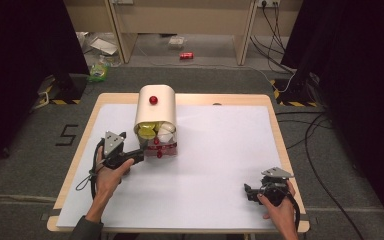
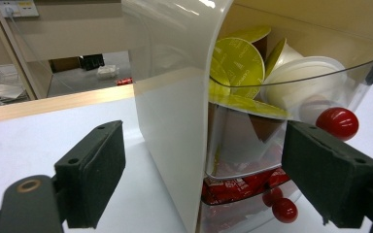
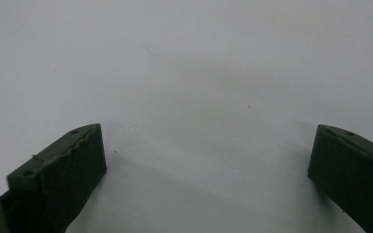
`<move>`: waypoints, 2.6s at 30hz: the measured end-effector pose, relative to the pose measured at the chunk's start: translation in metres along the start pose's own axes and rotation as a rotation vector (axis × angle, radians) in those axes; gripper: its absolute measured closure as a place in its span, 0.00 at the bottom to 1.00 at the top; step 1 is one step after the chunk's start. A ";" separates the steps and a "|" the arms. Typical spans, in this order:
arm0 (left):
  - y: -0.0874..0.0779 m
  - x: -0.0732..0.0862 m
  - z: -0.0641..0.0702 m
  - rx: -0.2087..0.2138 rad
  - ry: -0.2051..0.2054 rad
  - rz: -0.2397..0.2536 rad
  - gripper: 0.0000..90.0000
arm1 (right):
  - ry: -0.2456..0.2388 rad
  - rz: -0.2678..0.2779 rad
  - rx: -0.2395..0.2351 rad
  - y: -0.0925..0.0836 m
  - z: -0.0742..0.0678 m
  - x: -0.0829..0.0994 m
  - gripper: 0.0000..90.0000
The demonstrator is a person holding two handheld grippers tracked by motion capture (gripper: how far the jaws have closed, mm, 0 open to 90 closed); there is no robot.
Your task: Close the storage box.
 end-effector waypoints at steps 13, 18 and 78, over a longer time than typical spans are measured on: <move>-0.008 0.001 0.000 0.027 -0.006 -0.007 0.21 | 0.000 0.001 0.001 0.000 0.000 0.000 0.01; -0.016 0.001 0.002 0.057 -0.027 -0.016 0.21 | -0.001 0.002 0.001 0.000 0.000 0.000 0.01; -0.066 0.047 -0.014 0.056 0.004 -0.066 0.19 | 0.000 0.001 0.002 0.000 0.000 0.000 0.01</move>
Point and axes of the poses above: each handheld gripper's, and its own axes: y roughly forward along the jaws, x roughly out of its underside, z roughly to its right, the point moved 8 cm from there along y, roughly forward along the jaws, and after that the axes turned 13 degrees about -y, right-handed, at the moved point
